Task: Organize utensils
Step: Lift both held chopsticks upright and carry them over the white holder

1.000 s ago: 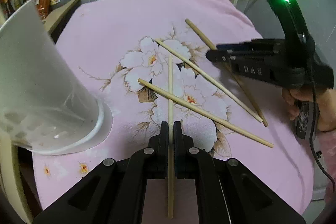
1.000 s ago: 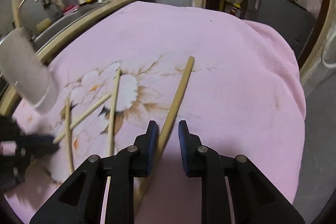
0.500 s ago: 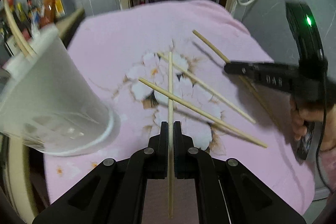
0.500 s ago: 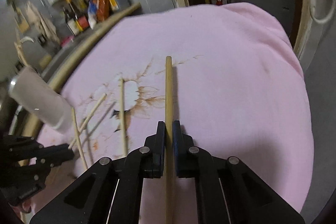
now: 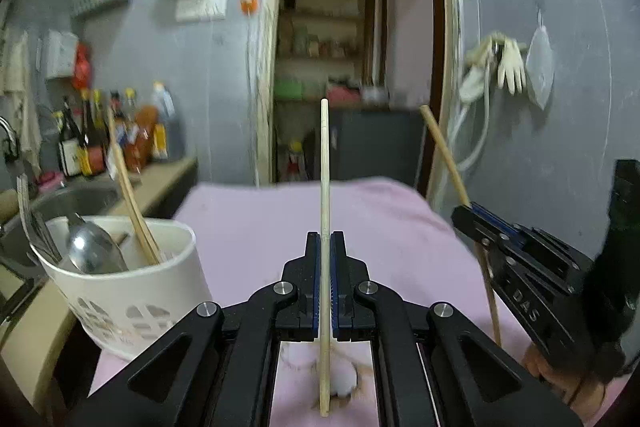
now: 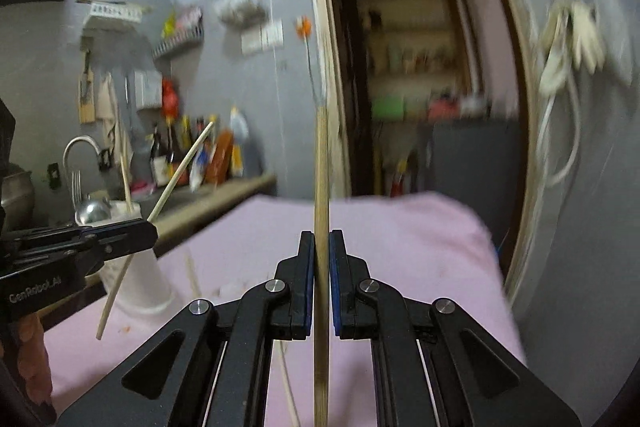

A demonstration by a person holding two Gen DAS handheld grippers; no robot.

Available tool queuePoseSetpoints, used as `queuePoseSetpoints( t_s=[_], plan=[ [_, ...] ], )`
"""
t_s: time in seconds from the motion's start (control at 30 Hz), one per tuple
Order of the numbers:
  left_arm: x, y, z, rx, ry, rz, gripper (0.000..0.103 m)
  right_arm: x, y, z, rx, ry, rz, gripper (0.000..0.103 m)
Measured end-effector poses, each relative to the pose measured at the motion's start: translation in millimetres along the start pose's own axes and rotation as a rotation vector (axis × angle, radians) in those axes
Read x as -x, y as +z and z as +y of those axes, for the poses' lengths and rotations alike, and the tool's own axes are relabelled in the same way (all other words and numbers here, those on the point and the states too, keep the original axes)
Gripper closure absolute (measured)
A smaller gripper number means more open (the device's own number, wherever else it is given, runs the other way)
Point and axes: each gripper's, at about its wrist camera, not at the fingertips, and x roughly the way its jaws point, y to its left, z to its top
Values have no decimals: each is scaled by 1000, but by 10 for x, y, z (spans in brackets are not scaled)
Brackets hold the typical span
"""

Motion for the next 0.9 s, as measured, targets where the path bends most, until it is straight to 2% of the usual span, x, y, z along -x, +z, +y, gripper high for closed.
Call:
queuePoseSetpoints(
  t_s=[0.1, 0.23, 0.47, 0.7, 0.8, 0.9],
  plan=[
    [126, 61, 28, 18, 2, -96, 100, 67, 69, 89, 30, -18, -81, 98],
    [217, 185, 184, 59, -6, -179, 100, 213, 187, 189, 32, -19, -207, 98],
    [534, 465, 446, 85, 16, -304, 100, 313, 408, 427, 55, -14, -360, 98],
    [770, 685, 864, 100, 87, -389, 100, 179, 603, 801, 53, 9, -432, 98],
    [864, 729, 1125, 121, 111, -410, 100, 39, 676, 977, 13, 54, -438, 98],
    [915, 696, 1394, 171, 96, -414, 100, -101, 731, 1114, -48, 137, -434, 98]
  ],
)
